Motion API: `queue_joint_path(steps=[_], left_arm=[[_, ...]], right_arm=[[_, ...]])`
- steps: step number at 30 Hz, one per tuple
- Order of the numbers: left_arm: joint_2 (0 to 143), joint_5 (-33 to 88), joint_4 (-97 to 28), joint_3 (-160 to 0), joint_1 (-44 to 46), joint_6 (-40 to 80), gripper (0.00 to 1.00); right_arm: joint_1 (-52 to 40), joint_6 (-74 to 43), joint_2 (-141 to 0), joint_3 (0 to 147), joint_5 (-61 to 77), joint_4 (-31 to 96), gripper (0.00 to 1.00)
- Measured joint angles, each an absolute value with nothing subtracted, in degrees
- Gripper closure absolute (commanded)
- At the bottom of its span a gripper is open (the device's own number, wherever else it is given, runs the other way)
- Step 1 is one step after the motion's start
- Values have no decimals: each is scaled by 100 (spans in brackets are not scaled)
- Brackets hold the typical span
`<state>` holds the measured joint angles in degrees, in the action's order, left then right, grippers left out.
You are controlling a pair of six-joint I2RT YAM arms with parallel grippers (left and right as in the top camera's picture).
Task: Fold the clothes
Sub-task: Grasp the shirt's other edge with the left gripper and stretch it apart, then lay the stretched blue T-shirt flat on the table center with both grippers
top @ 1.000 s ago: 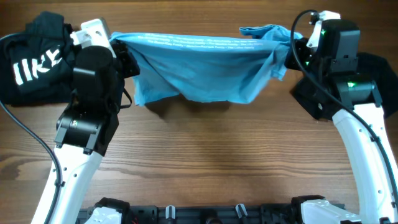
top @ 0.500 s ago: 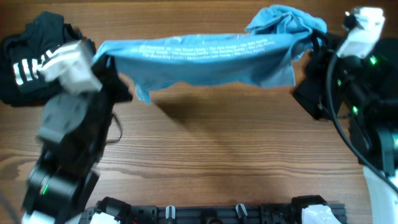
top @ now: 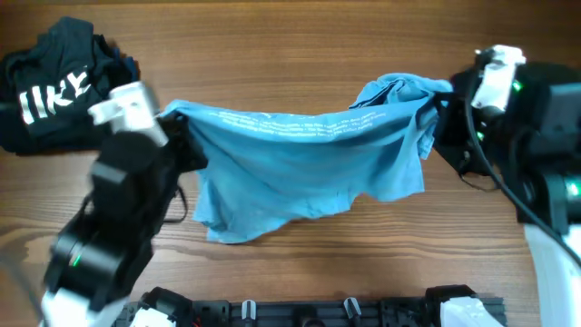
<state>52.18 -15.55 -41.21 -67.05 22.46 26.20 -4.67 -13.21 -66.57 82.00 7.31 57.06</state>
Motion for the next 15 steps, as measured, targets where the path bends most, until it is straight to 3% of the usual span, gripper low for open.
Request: queue_joint_path(steps=[15], left_arm=[[8093,-1535,-3159,-6702,2246,2674,96]], right_arm=[[-467,-1323,-8141,8195,749,5151,96]])
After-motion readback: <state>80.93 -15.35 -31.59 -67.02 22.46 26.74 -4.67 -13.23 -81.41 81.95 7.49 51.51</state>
